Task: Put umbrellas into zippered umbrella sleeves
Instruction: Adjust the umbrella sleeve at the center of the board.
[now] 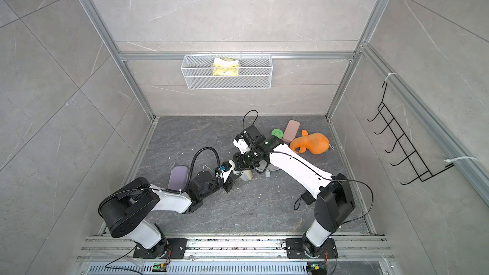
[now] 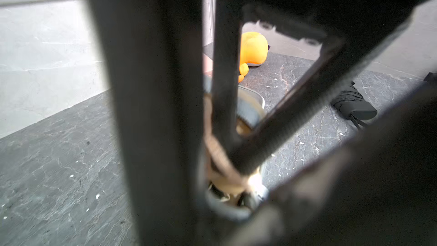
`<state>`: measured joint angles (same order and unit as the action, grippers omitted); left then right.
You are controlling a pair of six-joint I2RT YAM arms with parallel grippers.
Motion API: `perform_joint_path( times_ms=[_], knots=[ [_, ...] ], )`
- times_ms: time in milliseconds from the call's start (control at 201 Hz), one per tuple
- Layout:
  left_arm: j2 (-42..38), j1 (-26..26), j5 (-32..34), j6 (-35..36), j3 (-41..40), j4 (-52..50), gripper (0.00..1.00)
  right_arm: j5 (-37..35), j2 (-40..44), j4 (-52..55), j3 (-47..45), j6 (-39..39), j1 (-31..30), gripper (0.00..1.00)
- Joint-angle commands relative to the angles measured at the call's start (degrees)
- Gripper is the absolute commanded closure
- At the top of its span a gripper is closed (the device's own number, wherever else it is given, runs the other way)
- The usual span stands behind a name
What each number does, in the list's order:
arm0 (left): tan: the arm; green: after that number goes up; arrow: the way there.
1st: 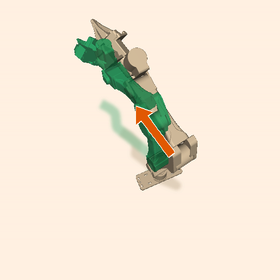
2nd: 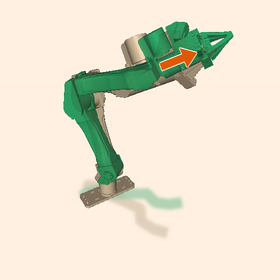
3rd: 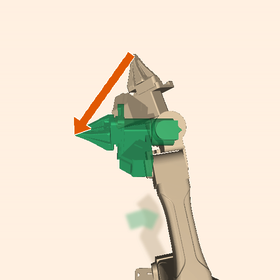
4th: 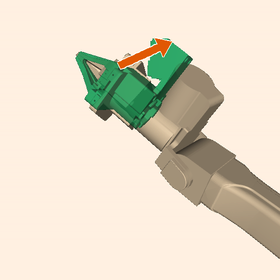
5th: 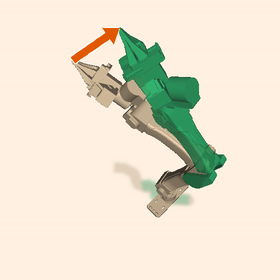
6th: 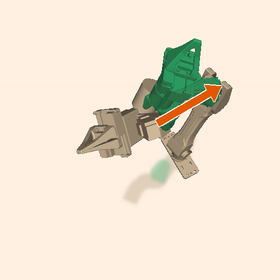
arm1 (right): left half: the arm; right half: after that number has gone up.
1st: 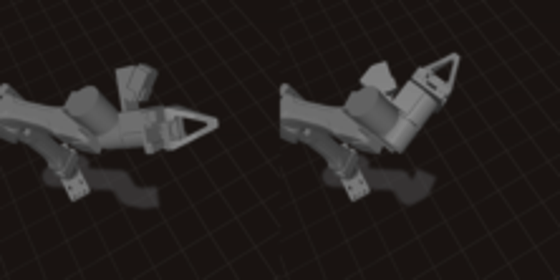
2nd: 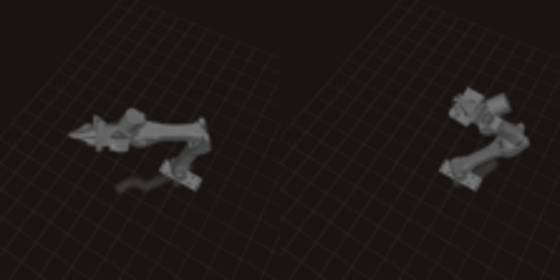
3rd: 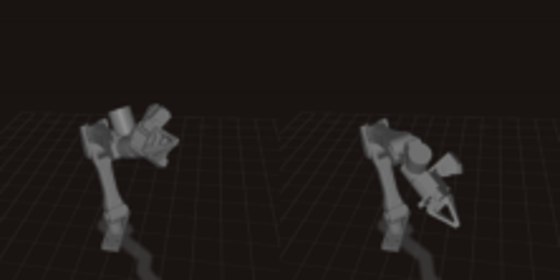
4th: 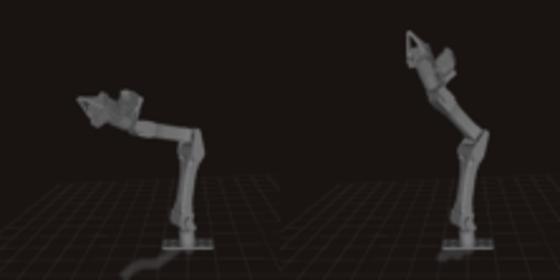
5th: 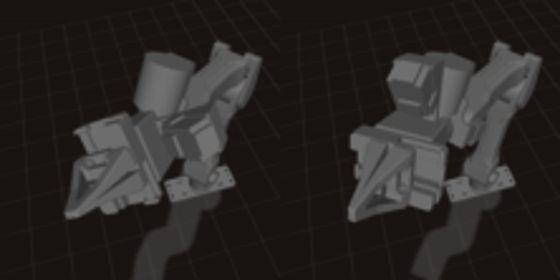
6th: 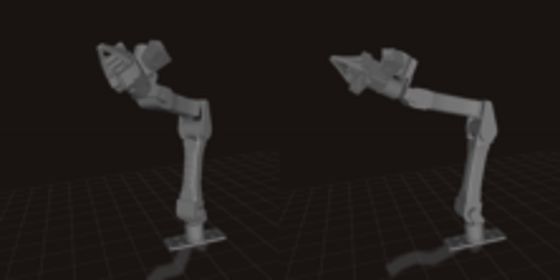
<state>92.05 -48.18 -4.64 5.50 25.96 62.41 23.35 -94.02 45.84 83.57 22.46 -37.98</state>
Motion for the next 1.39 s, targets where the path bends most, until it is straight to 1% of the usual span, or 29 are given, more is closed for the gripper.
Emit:
perform_joint_path(
  times_ms=[0,85,124,189,234,324,354,393,458,533,563,607,712,782,971,1225,1290,1389],
  knots=[
    [-2.06,-0.33,-0.02,-0.2,-0.03,6.56,0.65,1.27,1.82,6.73,0.87,-0.32,2.49,0.52],
    [-1.96,-0.33,0.22,-0.81,-0.99,7.35,0.66,5.33,3.56,8.63,1.64,-1.17,5.63,0.49],
    [-2.04,-0.33,0.32,-0.93,-1.31,7.74,0.66,6.51,4.3,8.93,1.88,-1.35,6.73,0.46],
    [-2.05,-0.33,0.51,-0.94,-1.64,7.92,0.66,6.51,4.89,10.22,2.59,-2.11,7.85,0.4],
    [-2.09,-0.32,0.58,-0.85,-1.7,7.87,0.66,5.6,4.81,11.52,3.33,-2.83,8.45,0.38],
    [-1.97,-0.41,0.57,-0.79,-1.9,7.99,0.66,1.08,5.46,12.05,2.47,-3.39,10.28,0.38],
    [-1.96,-0.42,0.64,-0.85,-2.0,8.06,0.66,-0.06,5.96,11.48,1.79,-3.14,10.76,0.42],
    [-2.04,-0.36,0.65,-1.0,-2.15,8.14,0.66,0.28,6.29,10.63,0.91,-3.12,10.97,0.46],
    [-2.16,-0.51,0.69,-0.93,-2.25,7.94,0.66,3.01,6.22,8.97,0.21,-2.68,10.94,0.52],
    [-2.27,-0.6,0.58,-0.93,-2.26,7.81,0.66,5.28,6.78,6.03,-0.5,-1.11,10.61,0.54],
    [-2.31,-0.6,0.58,-0.95,-2.27,7.81,0.66,5.44,6.83,5.3,-0.47,-0.86,10.25,0.52],
    [-2.31,-0.6,0.6,-0.96,-2.3,7.77,0.66,5.35,6.67,5.14,0.2,-1.27,9.29,0.45],
    [-2.31,-0.68,0.6,-1.05,-2.3,7.77,0.66,3.41,5.66,7.13,1.01,-4.12,7.92,0.36],
    [-2.31,-0.68,0.66,-1.15,-2.47,7.76,0.66,2.12,5.42,7.57,-0.12,-5.88,7.82,0.33],
    [-2.4,-0.68,0.69,-1.42,-2.55,7.64,0.66,3.3,5.45,5.02,-3.33,-5.95,6.52,0.32],
    [-2.14,-0.77,0.56,-1.59,-2.51,7.37,0.66,3.49,2.87,0.56,-4.03,-3.69,5.9,0.31],
    [-2.14,-0.84,0.66,-1.63,-2.65,7.48,0.66,4.06,1.99,-0.62,-4.03,-3.0,5.9,0.31],
    [-2.39,-0.9,0.64,-1.54,-2.72,7.37,0.66,2.61,0.91,-1.59,-3.78,-2.57,5.92,0.33]
  ],
)
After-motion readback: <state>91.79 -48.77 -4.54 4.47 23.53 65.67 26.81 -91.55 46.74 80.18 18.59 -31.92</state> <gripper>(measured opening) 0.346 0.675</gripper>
